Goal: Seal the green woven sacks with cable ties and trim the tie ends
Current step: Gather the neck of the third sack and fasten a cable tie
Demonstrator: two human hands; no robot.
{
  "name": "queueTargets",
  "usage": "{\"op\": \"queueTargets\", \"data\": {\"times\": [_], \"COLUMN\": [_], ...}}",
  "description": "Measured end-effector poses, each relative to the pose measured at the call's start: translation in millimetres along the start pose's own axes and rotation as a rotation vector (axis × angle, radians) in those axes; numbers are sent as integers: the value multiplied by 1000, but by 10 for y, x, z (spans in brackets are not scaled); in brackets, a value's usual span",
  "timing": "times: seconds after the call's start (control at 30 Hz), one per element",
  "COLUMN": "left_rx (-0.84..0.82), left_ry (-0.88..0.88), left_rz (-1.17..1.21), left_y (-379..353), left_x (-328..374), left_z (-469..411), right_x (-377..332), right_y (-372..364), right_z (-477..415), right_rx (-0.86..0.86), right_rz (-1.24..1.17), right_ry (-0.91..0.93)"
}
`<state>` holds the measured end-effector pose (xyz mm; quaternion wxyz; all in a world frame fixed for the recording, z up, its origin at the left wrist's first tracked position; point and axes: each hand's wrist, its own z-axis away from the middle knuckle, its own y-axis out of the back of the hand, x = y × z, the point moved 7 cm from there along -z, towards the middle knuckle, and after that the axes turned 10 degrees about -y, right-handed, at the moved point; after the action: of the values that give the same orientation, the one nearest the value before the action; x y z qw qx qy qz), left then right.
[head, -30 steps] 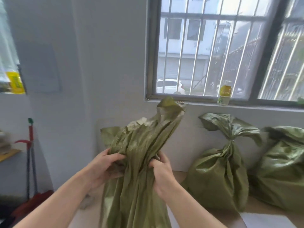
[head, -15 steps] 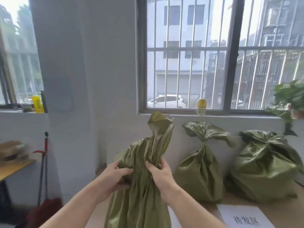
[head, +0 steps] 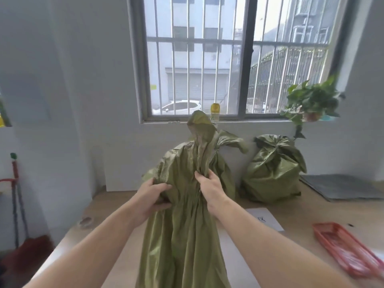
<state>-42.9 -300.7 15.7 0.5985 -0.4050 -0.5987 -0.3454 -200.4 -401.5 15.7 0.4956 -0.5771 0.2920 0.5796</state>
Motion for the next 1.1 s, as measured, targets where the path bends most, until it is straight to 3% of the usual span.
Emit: {"op": "queueTargets", "data": {"times": [0.63, 0.73, 0.83, 0.9, 0.97, 1.03, 1.1], "left_rx": [146, -81, -334, -268, -92, 104, 149], "left_ry": [-135, -90, 103, 132, 80, 14, 57], "left_rz": [103, -158, -455, -549, -619, -625, -529], "left_y": [-2469, -2653, -2700, -2677, -2676, -2681, -2720], "left_x": [-148, -282, -603, -710, -735, -721, -783], "left_z": [6, 8, -32, -164, -334, -488, -618], "right_x": [-612, -781, -736, -686, -717, -820, -930], "right_y": [2407, 2738, 3029, 3148, 3223, 3275, 3302], "right_z": [-361, -472, -560, -578, -567, -548, -548], "right_rx": [-202, -203, -171, -165, -167, -167, -167], "right_rz": [-62, -33, -67, -91, -79, -43, -24], "right_ry": [-48, -33, -60, -77, -64, -43, -26]}}
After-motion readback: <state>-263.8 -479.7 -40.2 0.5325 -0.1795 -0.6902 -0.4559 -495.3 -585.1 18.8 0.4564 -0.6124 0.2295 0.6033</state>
